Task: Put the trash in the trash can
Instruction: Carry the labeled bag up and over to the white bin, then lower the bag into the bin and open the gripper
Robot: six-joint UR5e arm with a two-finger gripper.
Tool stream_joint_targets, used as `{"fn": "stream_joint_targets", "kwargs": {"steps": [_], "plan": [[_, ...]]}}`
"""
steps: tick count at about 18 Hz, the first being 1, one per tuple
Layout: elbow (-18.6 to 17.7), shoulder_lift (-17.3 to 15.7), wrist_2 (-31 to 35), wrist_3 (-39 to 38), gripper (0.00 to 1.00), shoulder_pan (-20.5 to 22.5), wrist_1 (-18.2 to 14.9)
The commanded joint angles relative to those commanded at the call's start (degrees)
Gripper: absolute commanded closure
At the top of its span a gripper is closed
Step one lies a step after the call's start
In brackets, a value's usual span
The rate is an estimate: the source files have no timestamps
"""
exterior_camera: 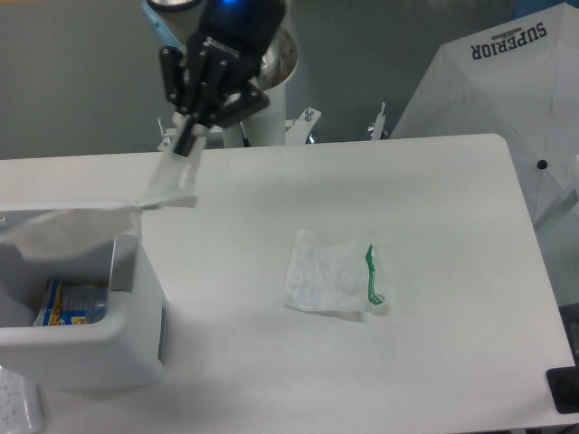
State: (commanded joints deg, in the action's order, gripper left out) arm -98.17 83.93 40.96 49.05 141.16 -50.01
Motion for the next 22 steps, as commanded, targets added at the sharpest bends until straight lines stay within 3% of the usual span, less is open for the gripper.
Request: {"fn": "stream_joint_targets", "kwargs": {"steps": [6, 12, 15, 22], "plan": [[1.6, 4.3, 0.1, -2.5, 0.96, -4.0, 0.3], [3.0, 6.5, 0.4, -2.2, 0.96, -6.1, 0.3], [4.2, 7.9, 1.5, -2.6, 0.93, -9.0, 0.0], [3.9, 10.9, 3.9, -2.9, 0.94, -12.3, -0.3]]}}
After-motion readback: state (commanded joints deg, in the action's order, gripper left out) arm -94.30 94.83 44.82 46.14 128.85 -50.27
